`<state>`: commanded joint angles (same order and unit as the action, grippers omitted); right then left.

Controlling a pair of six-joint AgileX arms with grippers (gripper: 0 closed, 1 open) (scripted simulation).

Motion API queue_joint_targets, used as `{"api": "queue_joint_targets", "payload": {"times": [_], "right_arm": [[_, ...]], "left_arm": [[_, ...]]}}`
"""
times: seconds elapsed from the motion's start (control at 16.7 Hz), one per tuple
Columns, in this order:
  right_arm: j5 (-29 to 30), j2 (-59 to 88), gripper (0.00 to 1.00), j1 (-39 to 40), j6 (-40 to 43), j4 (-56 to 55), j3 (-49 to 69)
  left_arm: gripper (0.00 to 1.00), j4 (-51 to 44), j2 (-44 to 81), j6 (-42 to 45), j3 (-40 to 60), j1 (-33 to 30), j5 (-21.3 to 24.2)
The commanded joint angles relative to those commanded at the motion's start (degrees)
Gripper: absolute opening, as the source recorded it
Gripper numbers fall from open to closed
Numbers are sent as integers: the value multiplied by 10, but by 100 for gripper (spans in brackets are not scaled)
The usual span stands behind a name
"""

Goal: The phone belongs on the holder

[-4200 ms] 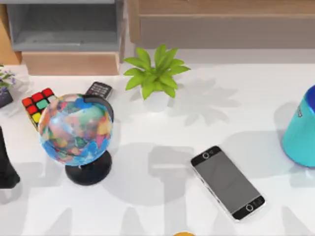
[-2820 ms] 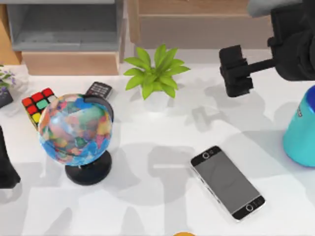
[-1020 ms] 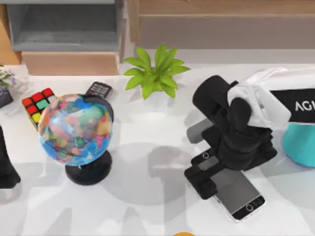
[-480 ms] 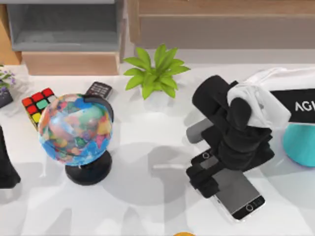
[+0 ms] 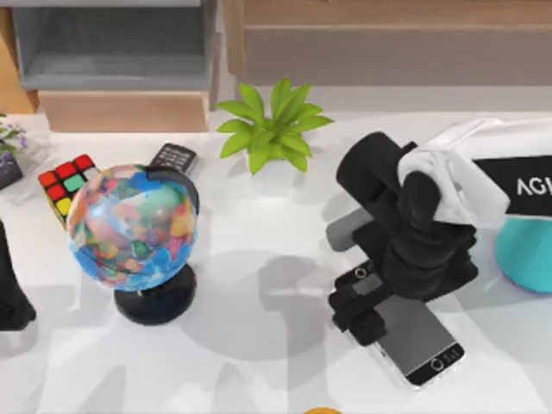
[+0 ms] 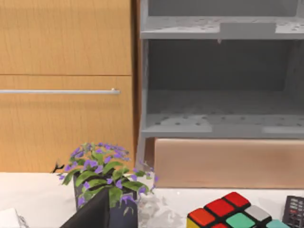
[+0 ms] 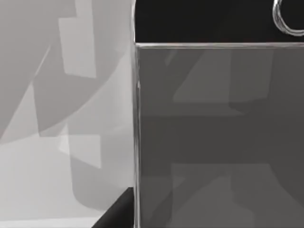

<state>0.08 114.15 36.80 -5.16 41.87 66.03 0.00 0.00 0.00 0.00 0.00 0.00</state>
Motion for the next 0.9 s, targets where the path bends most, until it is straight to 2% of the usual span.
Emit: {"api": "queue_joint_targets", "payload": {"times": [0.9], "right_arm": [[1, -41, 0, -1, 0, 54, 28]], "left_arm": [[100, 0, 0, 0, 0, 0, 0]]}}
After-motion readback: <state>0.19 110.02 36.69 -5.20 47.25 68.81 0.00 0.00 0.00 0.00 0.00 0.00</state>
